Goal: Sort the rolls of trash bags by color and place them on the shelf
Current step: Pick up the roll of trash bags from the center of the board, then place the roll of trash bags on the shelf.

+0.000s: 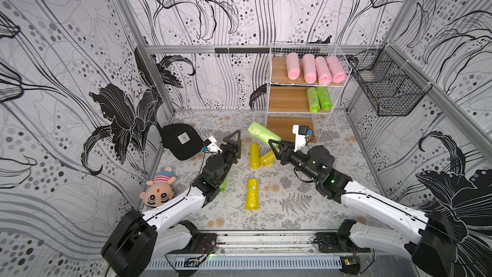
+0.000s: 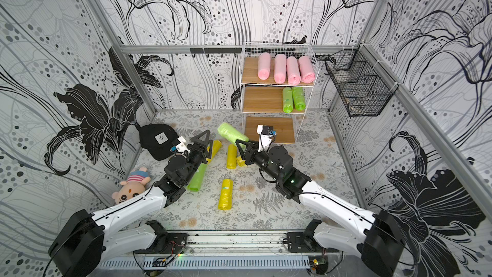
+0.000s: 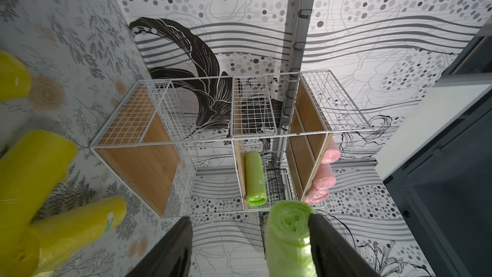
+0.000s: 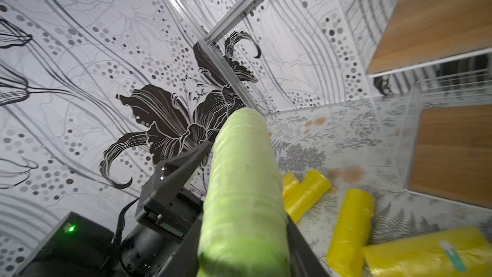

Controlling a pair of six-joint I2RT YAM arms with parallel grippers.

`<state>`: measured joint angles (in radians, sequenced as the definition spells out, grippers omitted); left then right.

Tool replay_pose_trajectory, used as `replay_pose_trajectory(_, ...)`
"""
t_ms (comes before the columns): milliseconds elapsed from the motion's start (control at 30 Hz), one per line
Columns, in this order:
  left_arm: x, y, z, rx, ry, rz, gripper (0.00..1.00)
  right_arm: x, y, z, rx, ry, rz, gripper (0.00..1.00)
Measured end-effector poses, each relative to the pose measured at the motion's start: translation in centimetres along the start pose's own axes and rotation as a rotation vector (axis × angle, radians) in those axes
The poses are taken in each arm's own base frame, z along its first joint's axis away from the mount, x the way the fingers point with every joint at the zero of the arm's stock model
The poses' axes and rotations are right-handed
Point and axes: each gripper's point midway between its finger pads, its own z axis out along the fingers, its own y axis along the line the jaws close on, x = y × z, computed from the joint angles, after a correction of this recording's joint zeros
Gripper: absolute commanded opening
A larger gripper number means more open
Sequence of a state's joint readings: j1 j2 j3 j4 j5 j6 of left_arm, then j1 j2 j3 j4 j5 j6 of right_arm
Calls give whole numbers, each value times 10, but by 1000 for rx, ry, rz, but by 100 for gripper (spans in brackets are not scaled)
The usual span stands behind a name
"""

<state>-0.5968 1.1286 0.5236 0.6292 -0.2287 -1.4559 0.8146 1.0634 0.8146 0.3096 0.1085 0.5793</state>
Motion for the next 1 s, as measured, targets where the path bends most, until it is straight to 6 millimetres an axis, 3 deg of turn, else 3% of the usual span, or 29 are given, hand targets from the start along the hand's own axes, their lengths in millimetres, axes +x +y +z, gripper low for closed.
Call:
replay_pose_trajectory(100, 2, 5, 3, -62, 20, 93, 73, -38, -8, -18, 121, -69, -119, 31)
replay_pose_trajectory(233, 10, -2, 9, -102, 76, 214, 73, -86, -31, -40, 307, -153, -248, 31)
replay_pose_trajectory(367, 22, -14, 15, -108, 143, 305, 74, -111, -69, -47, 489, -181, -326, 31)
replay_pose_trajectory(533, 34, -7, 18, -129, 212, 359, 74, -102, -111, -28, 631, -112, -414, 31)
replay_pose_trajectory(767, 40, 8, 17, -170, 259, 389, 74, -81, -144, 14, 703, -35, -534, 31)
replay_pose_trajectory(1000, 40, 5, 15, -167, 262, 398, 74, -95, -165, 50, 755, -54, -607, 32)
